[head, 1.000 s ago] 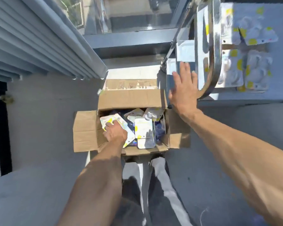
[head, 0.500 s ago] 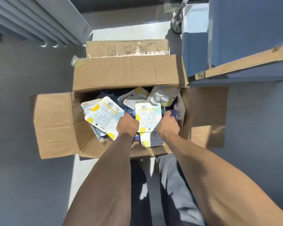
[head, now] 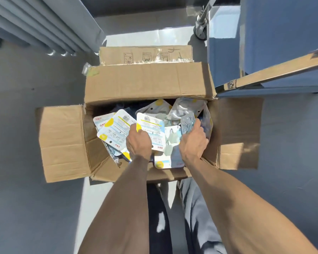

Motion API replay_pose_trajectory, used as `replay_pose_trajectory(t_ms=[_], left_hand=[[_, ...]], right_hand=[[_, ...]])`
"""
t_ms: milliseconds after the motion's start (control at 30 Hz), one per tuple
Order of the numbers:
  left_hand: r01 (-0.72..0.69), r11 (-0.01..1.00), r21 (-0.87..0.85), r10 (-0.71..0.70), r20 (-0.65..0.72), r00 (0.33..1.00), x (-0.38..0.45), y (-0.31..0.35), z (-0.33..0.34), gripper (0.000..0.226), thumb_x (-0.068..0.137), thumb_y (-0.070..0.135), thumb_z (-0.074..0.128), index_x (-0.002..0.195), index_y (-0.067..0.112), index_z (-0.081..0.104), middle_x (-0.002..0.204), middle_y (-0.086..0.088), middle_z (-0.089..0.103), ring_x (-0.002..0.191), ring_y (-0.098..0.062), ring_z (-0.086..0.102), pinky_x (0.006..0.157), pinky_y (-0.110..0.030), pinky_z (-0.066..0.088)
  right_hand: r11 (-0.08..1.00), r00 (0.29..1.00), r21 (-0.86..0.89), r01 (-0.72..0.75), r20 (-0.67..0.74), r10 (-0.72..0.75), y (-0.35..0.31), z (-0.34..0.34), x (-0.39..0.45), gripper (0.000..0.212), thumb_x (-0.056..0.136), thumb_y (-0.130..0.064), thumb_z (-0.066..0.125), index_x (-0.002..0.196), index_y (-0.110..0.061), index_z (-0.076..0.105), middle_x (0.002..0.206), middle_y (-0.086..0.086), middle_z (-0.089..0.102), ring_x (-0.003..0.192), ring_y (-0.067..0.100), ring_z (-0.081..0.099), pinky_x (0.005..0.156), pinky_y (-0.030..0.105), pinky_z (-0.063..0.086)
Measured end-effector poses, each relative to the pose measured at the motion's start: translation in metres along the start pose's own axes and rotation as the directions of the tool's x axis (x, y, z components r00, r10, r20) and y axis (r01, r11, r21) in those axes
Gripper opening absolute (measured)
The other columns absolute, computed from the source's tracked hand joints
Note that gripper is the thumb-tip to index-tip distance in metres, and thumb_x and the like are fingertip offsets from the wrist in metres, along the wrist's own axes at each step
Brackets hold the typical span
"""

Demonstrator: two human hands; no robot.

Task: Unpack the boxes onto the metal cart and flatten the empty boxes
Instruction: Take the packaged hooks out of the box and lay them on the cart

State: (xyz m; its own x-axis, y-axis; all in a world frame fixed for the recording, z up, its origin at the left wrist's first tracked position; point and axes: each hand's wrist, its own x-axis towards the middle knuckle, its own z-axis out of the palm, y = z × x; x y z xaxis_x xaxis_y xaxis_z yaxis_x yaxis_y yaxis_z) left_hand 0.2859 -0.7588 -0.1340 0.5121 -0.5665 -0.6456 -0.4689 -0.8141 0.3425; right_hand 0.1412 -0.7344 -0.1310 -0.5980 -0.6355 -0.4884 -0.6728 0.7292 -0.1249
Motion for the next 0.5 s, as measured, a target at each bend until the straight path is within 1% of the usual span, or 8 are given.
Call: replay_pose_trajectory(t_ms=[100, 167, 200, 233, 300, 367, 433, 500], left_hand=[[-0.058, 0.997, 0.042, 0.066, -0.223, 0.973, 0.001, 0.001, -0.027, 0.025, 0.095, 0.011, 0.042, 0.118, 0.009, 0.053, 0.109, -0.019, 0.060, 0.100, -0.040, 0.055, 0.082, -0.041, 0.037], [-0.199, 0.955, 0.220, 0.259, -0.291, 0.921, 0.001, -0.006, -0.036, 0.022, 0.093, 0.006, 0.047, 0.114, 0.006, 0.055, 0.111, -0.018, 0.055, 0.096, -0.039, 0.055, 0.083, -0.044, 0.040], [-0.267, 0.914, 0.306, 0.352, -0.268, 0.897, 0.000, -0.011, -0.038, 0.021, 0.091, 0.002, 0.049, 0.111, 0.006, 0.055, 0.109, -0.017, 0.053, 0.094, -0.037, 0.054, 0.079, -0.044, 0.040], [-0.330, 0.864, 0.381, 0.430, -0.215, 0.877, -0.001, -0.018, -0.037, 0.022, 0.087, -0.001, 0.052, 0.107, 0.006, 0.055, 0.108, -0.015, 0.051, 0.093, -0.035, 0.054, 0.075, -0.043, 0.040], [-0.456, 0.752, 0.476, 0.515, 0.007, 0.857, -0.008, -0.029, -0.033, 0.025, 0.081, -0.001, 0.056, 0.104, 0.009, 0.054, 0.109, -0.012, 0.048, 0.093, -0.032, 0.053, 0.068, -0.041, 0.040], [-0.532, 0.675, 0.512, 0.468, 0.261, 0.844, -0.016, -0.039, -0.027, 0.023, 0.083, 0.010, 0.055, 0.106, 0.013, 0.053, 0.109, -0.010, 0.047, 0.094, -0.032, 0.055, 0.069, -0.039, 0.042], [-0.545, 0.684, 0.485, 0.372, 0.410, 0.832, -0.023, -0.048, -0.017, 0.024, 0.090, 0.023, 0.049, 0.112, 0.015, 0.054, 0.110, -0.011, 0.050, 0.096, -0.036, 0.057, 0.078, -0.039, 0.045], [-0.462, 0.757, 0.461, 0.288, 0.399, 0.871, -0.027, -0.055, -0.008, 0.030, 0.096, 0.026, 0.041, 0.121, 0.015, 0.054, 0.115, -0.014, 0.053, 0.100, -0.038, 0.058, 0.083, -0.040, 0.044]], right_hand=[[0.975, 0.991, 0.189, -0.115, -0.050, 0.126, -0.002, -0.018, -0.008, 0.063, 0.088, -0.001, 0.049, 0.146, -0.019, 0.032, 0.118, 0.015, 0.058, 0.102, 0.039, 0.059, 0.086, 0.045, 0.043], [0.954, 0.981, 0.257, -0.153, -0.079, 0.179, -0.003, -0.025, -0.017, 0.066, 0.091, 0.001, 0.045, 0.151, -0.020, 0.028, 0.125, 0.015, 0.052, 0.107, 0.039, 0.055, 0.089, 0.045, 0.040], [0.955, 0.982, 0.257, -0.148, -0.079, 0.173, -0.003, -0.025, -0.022, 0.067, 0.092, 0.002, 0.044, 0.152, -0.023, 0.027, 0.123, 0.015, 0.051, 0.106, 0.039, 0.055, 0.090, 0.045, 0.040], [0.960, 0.986, 0.240, -0.144, -0.048, 0.160, -0.003, -0.022, -0.027, 0.067, 0.092, 0.002, 0.045, 0.151, -0.025, 0.027, 0.120, 0.016, 0.052, 0.104, 0.038, 0.056, 0.090, 0.045, 0.040], [0.983, 0.988, 0.128, -0.130, 0.102, 0.118, -0.002, -0.012, -0.033, 0.057, 0.091, -0.003, 0.049, 0.143, -0.023, 0.038, 0.116, 0.016, 0.057, 0.103, 0.037, 0.058, 0.088, 0.042, 0.044], [0.996, 0.952, -0.043, -0.084, 0.290, 0.093, 0.000, -0.003, -0.036, 0.037, 0.090, -0.010, 0.055, 0.128, -0.013, 0.053, 0.118, 0.018, 0.062, 0.108, 0.036, 0.060, 0.087, 0.039, 0.048], [0.981, 0.912, -0.196, -0.004, 0.402, 0.084, 0.003, 0.005, -0.039, 0.030, 0.092, -0.014, 0.054, 0.120, -0.010, 0.062, 0.121, 0.014, 0.064, 0.113, 0.032, 0.062, 0.087, 0.036, 0.050], [0.942, 0.908, -0.310, 0.125, 0.419, 0.018, 0.008, 0.016, -0.042, 0.028, 0.093, -0.013, 0.052, 0.120, -0.012, 0.062, 0.121, 0.010, 0.064, 0.113, 0.028, 0.061, 0.085, 0.034, 0.051]])
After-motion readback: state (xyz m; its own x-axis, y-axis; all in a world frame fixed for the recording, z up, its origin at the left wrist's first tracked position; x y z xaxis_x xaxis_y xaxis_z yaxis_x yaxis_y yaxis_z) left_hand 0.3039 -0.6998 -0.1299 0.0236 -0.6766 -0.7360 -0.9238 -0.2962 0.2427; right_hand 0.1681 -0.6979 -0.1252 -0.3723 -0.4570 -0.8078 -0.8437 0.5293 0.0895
